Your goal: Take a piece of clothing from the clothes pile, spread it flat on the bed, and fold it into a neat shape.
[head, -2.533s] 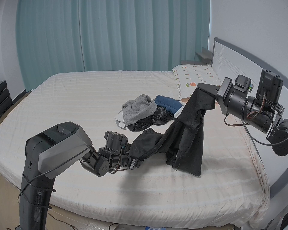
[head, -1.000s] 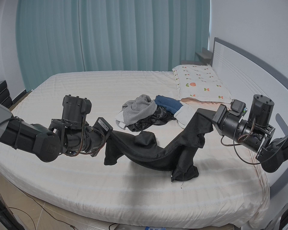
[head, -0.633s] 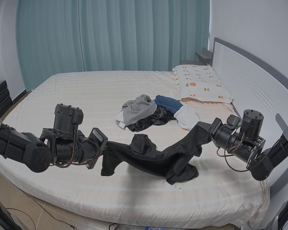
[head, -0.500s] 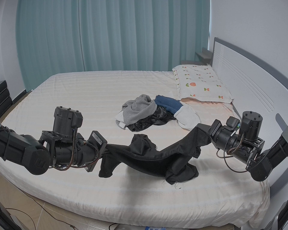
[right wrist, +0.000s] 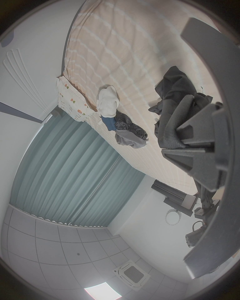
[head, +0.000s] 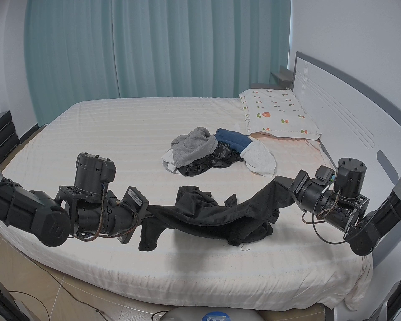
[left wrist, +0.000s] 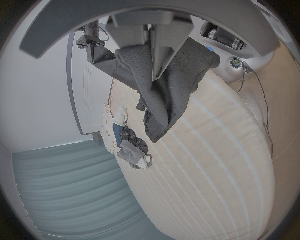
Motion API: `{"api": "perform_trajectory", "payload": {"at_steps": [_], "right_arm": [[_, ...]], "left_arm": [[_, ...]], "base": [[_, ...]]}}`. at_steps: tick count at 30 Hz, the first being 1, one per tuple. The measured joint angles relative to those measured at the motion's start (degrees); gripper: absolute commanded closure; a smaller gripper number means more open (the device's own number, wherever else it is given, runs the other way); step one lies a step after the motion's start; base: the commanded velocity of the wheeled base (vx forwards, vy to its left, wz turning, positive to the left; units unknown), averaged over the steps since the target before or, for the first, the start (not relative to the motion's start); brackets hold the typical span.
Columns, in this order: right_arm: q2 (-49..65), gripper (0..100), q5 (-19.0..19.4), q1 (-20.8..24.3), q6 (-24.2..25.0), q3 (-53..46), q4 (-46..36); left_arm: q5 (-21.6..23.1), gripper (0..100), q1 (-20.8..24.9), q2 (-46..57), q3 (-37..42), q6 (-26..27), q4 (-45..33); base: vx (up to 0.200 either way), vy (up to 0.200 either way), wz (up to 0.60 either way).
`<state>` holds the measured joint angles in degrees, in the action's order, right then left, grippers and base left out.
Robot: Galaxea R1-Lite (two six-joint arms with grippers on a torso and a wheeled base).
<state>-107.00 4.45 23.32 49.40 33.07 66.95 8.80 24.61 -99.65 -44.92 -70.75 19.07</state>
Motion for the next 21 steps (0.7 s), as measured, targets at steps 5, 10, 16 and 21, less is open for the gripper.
{"api": "perform_trajectory", "payload": {"at_steps": [5,10,16,21], "right_arm": [[-0.1,100,-0.2,0.5,0.1,0.4,0.0],[-0.2,100,-1.5,1.4,0.1,0.8,0.0],[-0.6,100,-4.2,2.3,-0.1,1.5,0.0],[-1.1,100,-7.7,3.6,-0.1,2.4,0.6]], "left_arm": [[0.0,100,-0.5,-0.4,-0.7,-2.1,0.0],[0.0,100,-1.3,-0.5,-1.3,-2.8,0.0],[0.0,100,-1.6,-0.5,-1.4,-3.0,0.0],[-0.1,100,-1.7,0.0,-1.3,-4.1,0.0]], "base": [[0.0,0.16,0.0],[0.0,0.2,0.0],[0.0,0.2,0.0],[0.0,0.2,0.0]]}}
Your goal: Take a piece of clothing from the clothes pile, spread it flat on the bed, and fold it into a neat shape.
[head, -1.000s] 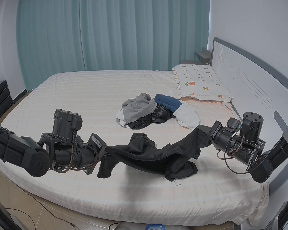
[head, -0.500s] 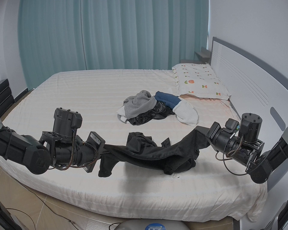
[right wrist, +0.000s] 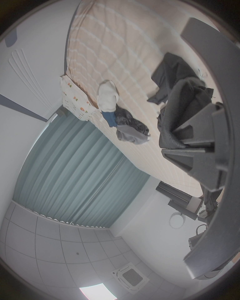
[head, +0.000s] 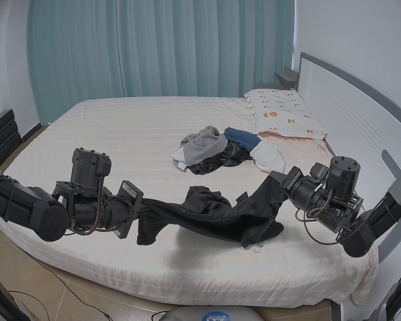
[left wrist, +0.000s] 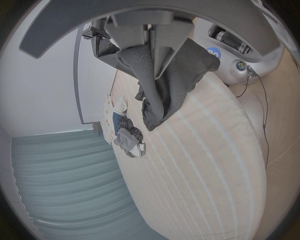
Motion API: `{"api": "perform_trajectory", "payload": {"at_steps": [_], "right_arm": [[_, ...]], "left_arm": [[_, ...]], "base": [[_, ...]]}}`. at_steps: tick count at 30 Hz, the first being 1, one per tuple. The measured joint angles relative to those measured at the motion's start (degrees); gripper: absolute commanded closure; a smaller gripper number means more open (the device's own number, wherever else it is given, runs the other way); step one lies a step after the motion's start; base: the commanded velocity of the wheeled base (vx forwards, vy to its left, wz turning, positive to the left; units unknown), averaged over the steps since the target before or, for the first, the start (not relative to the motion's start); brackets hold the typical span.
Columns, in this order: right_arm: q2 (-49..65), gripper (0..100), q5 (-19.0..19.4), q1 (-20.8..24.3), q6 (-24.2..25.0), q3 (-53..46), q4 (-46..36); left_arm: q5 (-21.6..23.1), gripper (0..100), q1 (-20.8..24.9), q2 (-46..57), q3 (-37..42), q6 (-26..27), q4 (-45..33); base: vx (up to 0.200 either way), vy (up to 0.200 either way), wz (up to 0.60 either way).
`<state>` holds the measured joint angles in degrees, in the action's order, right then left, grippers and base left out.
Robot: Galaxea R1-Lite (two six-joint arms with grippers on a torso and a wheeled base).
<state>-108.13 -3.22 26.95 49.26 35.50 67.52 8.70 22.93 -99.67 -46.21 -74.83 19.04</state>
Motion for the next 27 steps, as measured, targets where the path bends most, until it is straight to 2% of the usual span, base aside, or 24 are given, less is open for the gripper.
{"api": "perform_trajectory", "payload": {"at_steps": [10,27], "right_arm": [[-1.5,100,-0.1,0.6,-0.1,-0.2,8.3],[-3.0,100,0.2,0.2,0.3,0.1,9.6]], "left_arm": [[-0.5,100,-0.1,2.4,0.5,0.1,-0.1],[-0.1,100,-0.9,3.7,0.8,0.2,-0.1]], "base": [[0.0,0.2,0.0],[0.0,0.2,0.0]]}}
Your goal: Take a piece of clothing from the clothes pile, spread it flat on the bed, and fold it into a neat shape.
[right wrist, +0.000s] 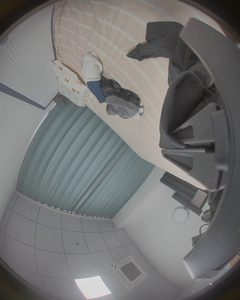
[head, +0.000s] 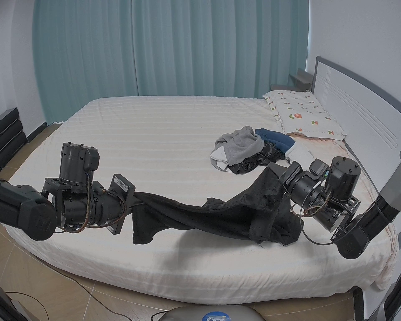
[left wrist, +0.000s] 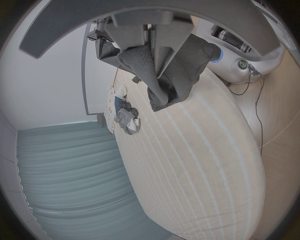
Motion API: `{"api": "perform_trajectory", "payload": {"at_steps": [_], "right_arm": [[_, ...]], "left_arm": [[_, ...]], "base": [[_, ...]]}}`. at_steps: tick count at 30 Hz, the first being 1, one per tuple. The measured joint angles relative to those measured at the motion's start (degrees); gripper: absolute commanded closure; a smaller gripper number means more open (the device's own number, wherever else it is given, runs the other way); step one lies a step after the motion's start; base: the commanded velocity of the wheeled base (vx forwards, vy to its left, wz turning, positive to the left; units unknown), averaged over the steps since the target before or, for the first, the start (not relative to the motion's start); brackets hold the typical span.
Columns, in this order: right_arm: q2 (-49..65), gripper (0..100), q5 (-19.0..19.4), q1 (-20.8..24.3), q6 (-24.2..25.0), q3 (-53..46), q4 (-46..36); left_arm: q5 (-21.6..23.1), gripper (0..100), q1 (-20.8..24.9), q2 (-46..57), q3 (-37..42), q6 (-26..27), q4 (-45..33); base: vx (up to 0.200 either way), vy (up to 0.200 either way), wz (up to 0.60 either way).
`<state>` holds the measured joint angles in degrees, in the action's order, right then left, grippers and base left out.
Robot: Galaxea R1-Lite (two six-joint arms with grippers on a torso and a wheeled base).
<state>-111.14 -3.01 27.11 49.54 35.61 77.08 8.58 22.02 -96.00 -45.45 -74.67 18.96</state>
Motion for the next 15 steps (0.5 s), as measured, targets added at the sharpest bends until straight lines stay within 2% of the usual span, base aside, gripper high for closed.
{"api": "perform_trajectory", "payload": {"at_steps": [7,15], "right_arm": [[-0.3,100,0.0,0.2,0.0,-0.3,4.8],[-1.8,100,0.2,0.2,0.5,-0.6,5.8]], "left_arm": [[0.1,100,-0.1,0.6,0.2,0.0,0.0],[0.4,100,-0.9,0.6,0.3,0.1,0.0]], "base": [[0.0,0.2,0.0],[0.0,0.2,0.0]]}}
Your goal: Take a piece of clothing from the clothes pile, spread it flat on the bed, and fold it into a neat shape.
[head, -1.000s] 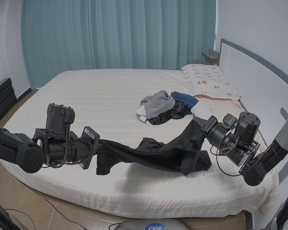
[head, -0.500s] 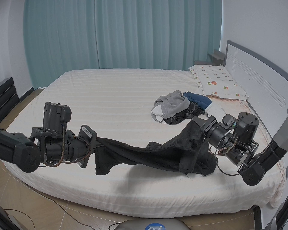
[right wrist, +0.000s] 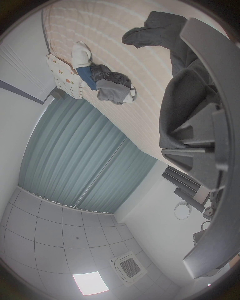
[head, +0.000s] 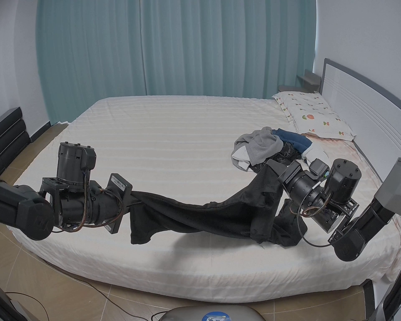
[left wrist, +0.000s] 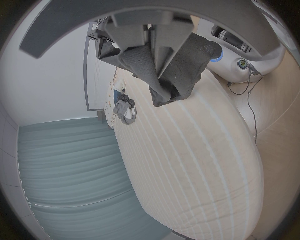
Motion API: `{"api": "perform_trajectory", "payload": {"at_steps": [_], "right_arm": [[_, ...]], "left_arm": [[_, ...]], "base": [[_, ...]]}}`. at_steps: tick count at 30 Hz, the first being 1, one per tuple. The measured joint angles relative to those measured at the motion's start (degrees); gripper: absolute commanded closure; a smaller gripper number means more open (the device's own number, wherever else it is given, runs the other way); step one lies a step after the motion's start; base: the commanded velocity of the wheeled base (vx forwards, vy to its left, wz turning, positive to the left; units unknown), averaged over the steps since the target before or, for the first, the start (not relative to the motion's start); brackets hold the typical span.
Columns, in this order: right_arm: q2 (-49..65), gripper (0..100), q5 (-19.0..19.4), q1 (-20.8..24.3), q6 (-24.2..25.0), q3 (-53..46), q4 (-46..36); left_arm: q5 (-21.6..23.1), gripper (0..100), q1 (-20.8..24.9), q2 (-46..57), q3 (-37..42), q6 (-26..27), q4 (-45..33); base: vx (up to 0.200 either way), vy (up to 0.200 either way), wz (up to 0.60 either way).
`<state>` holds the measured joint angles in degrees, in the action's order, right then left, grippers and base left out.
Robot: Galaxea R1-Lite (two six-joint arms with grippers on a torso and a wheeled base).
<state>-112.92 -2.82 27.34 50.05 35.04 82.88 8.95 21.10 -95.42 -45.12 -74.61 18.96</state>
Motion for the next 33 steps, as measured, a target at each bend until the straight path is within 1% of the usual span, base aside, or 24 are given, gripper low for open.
{"api": "perform_trajectory", "payload": {"at_steps": [25,33], "right_arm": [[-0.9,100,0.2,0.3,0.4,0.0,0.8],[-0.5,100,0.3,0.1,0.0,-1.3,3.1]], "left_arm": [[0.2,100,-0.1,-0.2,0.4,0.0,-0.1],[0.5,100,0.0,-0.3,0.5,0.3,0.0]], "base": [[0.0,0.2,0.0],[0.0,0.0,0.0]]}}
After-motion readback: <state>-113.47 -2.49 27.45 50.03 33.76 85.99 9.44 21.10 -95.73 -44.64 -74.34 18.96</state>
